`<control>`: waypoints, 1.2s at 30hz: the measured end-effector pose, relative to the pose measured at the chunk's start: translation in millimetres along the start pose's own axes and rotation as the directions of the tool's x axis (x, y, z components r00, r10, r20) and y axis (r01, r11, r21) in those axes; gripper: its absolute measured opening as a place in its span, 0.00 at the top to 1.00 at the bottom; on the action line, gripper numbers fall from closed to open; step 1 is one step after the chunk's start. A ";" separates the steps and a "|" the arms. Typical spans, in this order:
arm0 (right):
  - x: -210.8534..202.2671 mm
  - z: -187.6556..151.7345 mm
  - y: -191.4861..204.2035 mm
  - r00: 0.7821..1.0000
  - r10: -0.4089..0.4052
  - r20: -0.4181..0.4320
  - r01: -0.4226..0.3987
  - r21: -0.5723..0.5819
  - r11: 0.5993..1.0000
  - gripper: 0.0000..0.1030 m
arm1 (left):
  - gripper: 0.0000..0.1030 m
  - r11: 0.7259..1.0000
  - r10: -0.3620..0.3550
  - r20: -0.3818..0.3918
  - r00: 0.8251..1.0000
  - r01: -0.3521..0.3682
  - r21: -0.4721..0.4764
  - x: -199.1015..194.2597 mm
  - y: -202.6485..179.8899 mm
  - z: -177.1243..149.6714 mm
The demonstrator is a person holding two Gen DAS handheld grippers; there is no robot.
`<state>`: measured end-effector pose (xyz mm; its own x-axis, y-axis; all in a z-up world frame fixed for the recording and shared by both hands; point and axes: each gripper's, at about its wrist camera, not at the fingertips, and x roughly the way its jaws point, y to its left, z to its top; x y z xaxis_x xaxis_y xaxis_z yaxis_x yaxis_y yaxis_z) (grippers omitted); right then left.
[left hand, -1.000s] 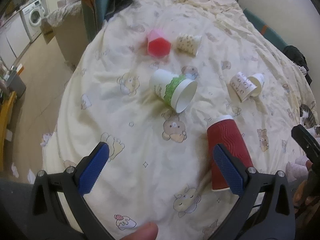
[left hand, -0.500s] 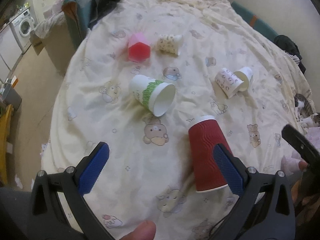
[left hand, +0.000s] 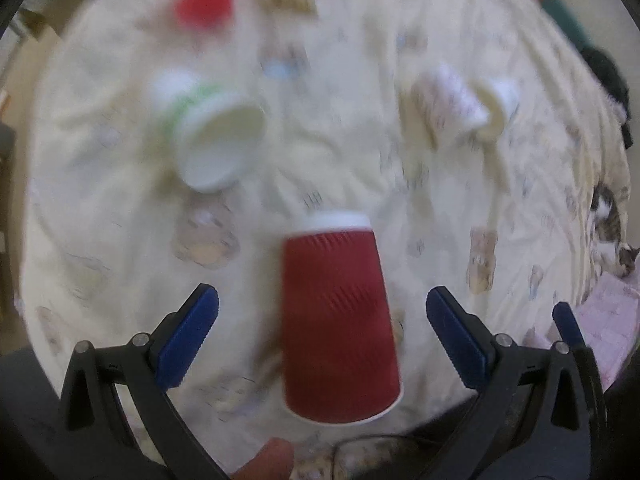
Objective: Flip cup upside down
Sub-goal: 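Grasp the red cup with the left gripper while the right gripper releases it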
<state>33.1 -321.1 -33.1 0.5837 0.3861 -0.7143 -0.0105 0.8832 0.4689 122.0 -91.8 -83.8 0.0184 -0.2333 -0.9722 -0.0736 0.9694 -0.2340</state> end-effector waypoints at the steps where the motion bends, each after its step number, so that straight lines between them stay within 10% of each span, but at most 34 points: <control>1: 1.7 0.6 -1.4 1.000 0.004 -0.010 -0.004 0.007 1.000 0.00 | 0.00 1.000 -0.004 -0.018 1.000 0.004 -0.013 6.0 -0.4 3.3; 18: 10.4 2.9 -11.3 0.997 0.047 -0.064 -0.044 0.059 0.997 0.00 | 0.39 0.995 -0.003 -0.166 0.986 -0.013 -0.095 57.1 6.8 23.7; 27: 15.9 1.5 -9.7 0.996 0.027 -0.081 -0.023 0.049 0.999 0.00 | 0.39 0.996 -0.083 0.027 0.996 0.083 0.027 -9.7 12.6 9.1; 36: 34.2 -7.0 14.1 0.975 0.153 -0.161 -0.152 0.014 0.988 0.00 | 0.39 0.990 -0.123 0.277 0.953 0.098 0.104 -76.0 61.0 -14.7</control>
<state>47.2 -293.7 -54.5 0.4367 0.5543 -0.7086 -0.0880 0.8102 0.5795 101.5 -16.0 -24.2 0.3029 -0.3209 -0.8974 0.0330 0.9446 -0.3267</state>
